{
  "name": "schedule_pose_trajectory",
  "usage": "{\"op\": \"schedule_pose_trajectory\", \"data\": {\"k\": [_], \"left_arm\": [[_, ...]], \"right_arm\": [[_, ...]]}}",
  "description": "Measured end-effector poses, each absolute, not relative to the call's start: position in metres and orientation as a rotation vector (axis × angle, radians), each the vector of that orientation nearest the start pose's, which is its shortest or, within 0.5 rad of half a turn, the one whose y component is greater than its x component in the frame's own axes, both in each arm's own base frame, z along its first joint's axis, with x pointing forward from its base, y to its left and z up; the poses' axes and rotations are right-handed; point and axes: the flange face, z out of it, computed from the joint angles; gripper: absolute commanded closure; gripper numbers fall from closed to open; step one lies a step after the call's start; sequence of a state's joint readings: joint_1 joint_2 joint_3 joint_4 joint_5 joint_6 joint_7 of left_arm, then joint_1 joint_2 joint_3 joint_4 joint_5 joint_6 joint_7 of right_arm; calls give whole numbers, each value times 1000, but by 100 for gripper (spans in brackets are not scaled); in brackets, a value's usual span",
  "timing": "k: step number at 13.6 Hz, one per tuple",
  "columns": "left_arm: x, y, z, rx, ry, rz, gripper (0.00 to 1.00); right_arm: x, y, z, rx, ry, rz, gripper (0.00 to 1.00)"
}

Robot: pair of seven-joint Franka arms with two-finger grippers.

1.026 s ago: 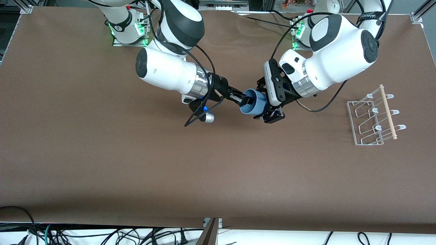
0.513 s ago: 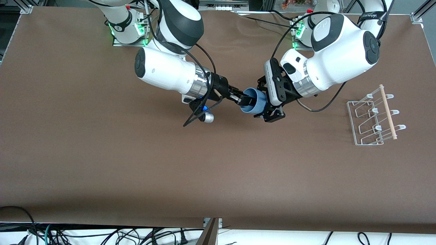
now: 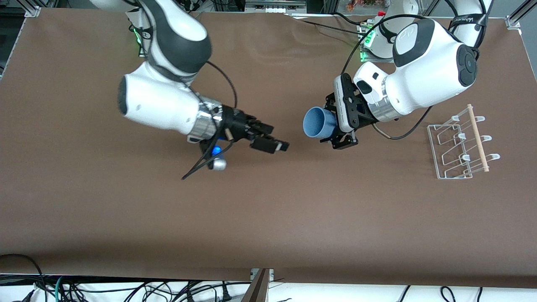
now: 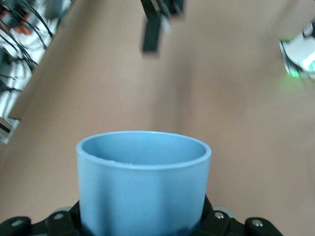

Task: Transfer cup to left arm and place on rack
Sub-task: 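Open the right gripper and withdraw it while the left gripper carries the cup, then move the cup with the left gripper over the wire rack's pegs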

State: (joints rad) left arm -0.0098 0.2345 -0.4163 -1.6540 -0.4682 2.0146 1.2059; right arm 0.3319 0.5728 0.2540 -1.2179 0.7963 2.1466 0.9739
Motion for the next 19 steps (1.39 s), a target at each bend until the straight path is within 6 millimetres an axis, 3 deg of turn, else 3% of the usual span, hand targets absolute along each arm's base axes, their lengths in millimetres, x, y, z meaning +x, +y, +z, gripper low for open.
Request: {"op": "schedule_pose_trajectory", "data": {"k": [2, 5, 8, 10, 12, 14, 16, 19], "left_arm": [[580, -260, 500, -2564, 2340, -382, 100], [570, -240, 487, -2465, 2269, 4, 100], [564, -212, 476, -2283, 2106, 366, 100], [560, -190, 464, -2182, 1948, 617, 100], [559, -166, 441, -2067, 1799, 861, 100], [562, -143, 406, -1959, 1640, 1066, 100], [561, -130, 373, -1884, 1474, 1144, 100], [540, -114, 332, -1720, 1350, 1219, 100]], "right_arm": [[660, 346, 503, -2108, 844, 470, 2], [684, 250, 502, -2149, 784, 502, 2], [691, 139, 518, -2185, 713, 483, 2], [692, 80, 529, -2208, 741, 419, 2], [688, 56, 534, -2284, 769, 375, 2], [685, 53, 533, -2396, 780, 340, 2], [684, 52, 531, -2458, 779, 320, 2], [674, 44, 533, -2604, 730, 255, 2]]}}
